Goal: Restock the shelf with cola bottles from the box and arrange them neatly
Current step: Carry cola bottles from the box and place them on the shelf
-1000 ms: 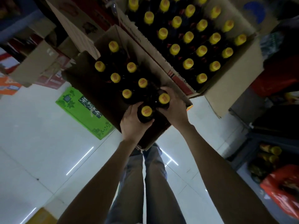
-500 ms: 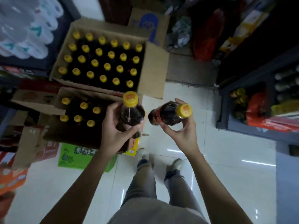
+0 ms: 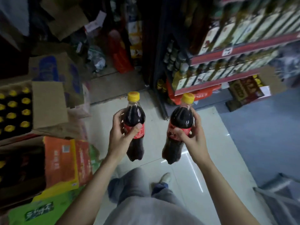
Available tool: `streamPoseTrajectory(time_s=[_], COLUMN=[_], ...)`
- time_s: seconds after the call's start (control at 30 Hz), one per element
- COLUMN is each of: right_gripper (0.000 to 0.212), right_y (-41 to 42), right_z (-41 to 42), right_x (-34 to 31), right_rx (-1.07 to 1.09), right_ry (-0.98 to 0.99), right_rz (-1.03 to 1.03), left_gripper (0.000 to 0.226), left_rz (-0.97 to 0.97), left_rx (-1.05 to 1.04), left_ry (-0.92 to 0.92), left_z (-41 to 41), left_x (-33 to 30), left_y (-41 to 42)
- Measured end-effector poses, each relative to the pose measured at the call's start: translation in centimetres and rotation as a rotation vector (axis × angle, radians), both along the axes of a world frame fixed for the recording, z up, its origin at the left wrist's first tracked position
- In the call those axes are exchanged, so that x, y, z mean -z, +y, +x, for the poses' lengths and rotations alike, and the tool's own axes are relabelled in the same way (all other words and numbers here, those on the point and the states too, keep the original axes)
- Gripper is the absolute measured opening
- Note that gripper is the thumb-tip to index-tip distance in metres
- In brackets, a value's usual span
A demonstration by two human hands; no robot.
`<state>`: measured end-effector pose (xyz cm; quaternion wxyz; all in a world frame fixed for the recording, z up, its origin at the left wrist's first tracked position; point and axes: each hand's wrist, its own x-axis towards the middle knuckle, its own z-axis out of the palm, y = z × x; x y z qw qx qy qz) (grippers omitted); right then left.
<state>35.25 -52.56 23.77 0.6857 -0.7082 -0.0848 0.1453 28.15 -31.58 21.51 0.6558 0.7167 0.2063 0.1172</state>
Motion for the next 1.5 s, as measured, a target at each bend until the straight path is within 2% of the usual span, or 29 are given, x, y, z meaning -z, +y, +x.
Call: streamPoseTrajectory(time_s=[0.1,0.27,0.47,0.7,0.83,1.1,1.3,1.5], right_gripper=[0.074,0.067,0.069,0.057,0.051,0.055,0.064,0.074], right_y=[-6.6,-14.7,-20.3,-25.3,-28.0,-33.3,-37.8,-39.3], right_z=[3.6,11.1,22.3,34.5,41.7,56.3,67.2,77.1], right_x=[-1.8,-4.6,-7.1,-14.2,-19.3,-26.0,-27.7,-27.4], right_rx=[0.005,0.002,0.011,0.042,0.058,-0.024,-0.081,-0.125], right_ry=[-0.030,-0.086,-0.190,-0.319,-0.406,-0.669,-0.838,-0.844], right_rz=[-0.024,-0.036,-0.015,0.030,0.121,0.210,0.167,0.185], left_gripper=[0.049,0.055,0.058,0.055,0.057,0.056,0.064,0.066], left_rz=[-0.011,-0.066,0.018,0.285,0.359,0.599,0.661,0.788], left_rx=[0.047,0.106,0.160,0.176,0.173,-0.071,-0.178,-0.389], left_ry=[-0.033,-0.110,-0.253,-0.507,-0.629,-0.830,-0.745,-0.571], left_z=[4.7,13.0,23.5,34.9,41.3,53.9,63.8,73.4], left_x=[-1.6,-5.2,-8.1,-17.0,-22.2,-28.6,-29.7,-29.5], left_y=[-6.7,-14.6,-20.8,-26.9,-30.2,-37.1,-43.2,-45.9])
